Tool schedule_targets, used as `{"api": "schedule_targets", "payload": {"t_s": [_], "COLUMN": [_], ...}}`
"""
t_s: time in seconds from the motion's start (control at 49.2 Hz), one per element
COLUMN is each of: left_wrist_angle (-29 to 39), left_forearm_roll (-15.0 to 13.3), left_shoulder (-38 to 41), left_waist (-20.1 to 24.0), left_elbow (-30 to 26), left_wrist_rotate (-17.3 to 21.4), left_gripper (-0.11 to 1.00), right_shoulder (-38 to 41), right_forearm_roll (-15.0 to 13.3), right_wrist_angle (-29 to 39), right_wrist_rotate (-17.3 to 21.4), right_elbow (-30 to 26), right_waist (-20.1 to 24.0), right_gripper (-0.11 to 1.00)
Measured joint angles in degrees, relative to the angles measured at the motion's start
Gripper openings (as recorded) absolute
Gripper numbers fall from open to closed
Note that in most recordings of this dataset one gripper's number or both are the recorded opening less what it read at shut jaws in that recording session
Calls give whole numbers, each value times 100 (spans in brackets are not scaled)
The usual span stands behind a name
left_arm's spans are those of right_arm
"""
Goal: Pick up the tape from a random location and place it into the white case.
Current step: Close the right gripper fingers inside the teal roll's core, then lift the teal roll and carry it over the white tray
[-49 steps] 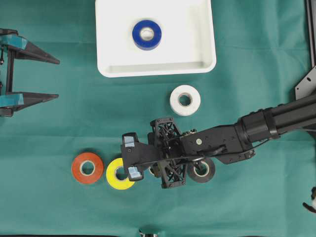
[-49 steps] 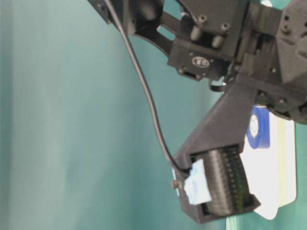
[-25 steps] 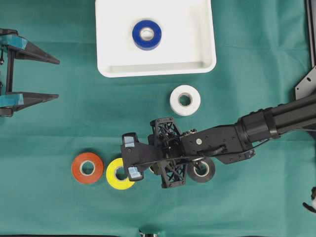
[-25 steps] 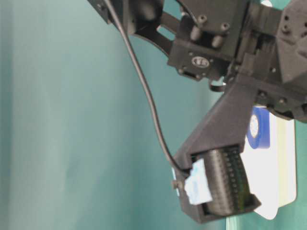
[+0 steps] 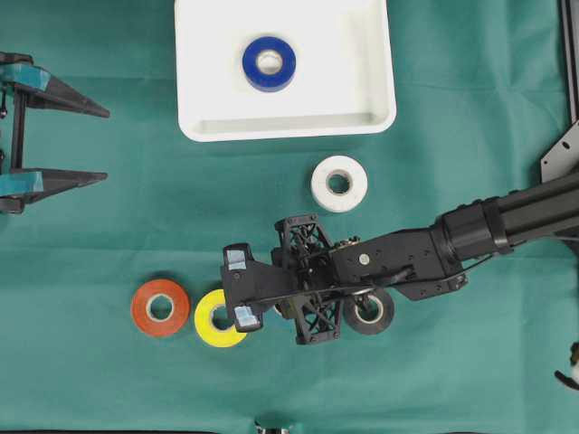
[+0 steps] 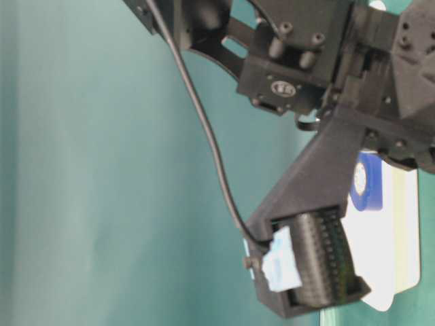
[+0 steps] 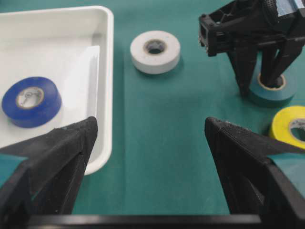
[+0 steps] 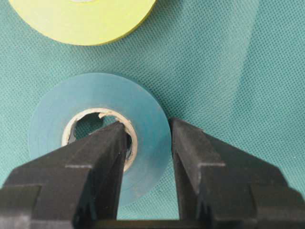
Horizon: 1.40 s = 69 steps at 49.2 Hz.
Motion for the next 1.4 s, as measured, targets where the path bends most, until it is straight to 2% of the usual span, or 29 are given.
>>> {"api": "schedule_targets", "payload": {"t_s": [0.305, 0.447, 0.671, 0.955, 1.402], "left_wrist_angle": [9, 9, 0, 0, 0], "left_forearm_roll": [-9, -9, 0, -9, 0], "left_shoulder": [0, 0, 0, 0, 0], "left_waist": [0, 9, 0, 0, 9], "left_elbow": [0, 0, 0, 0, 0], "left_wrist_rotate": [0, 0, 0, 0, 0], "left_gripper": [98, 98, 98, 98, 98], "right_shoulder": [-712, -1081, -1380, -1600, -1925], "right_forearm_roll": [0, -105, -246, -264, -264], "right_wrist_angle": [580, 809, 1512, 2241, 2558], "right_wrist_rotate": [0, 0, 0, 0, 9], "right_elbow": [-193, -255, -501, -923, -1099], "right_waist": [0, 0, 0, 9, 0], "right_gripper": [30, 30, 30, 30, 30]}}
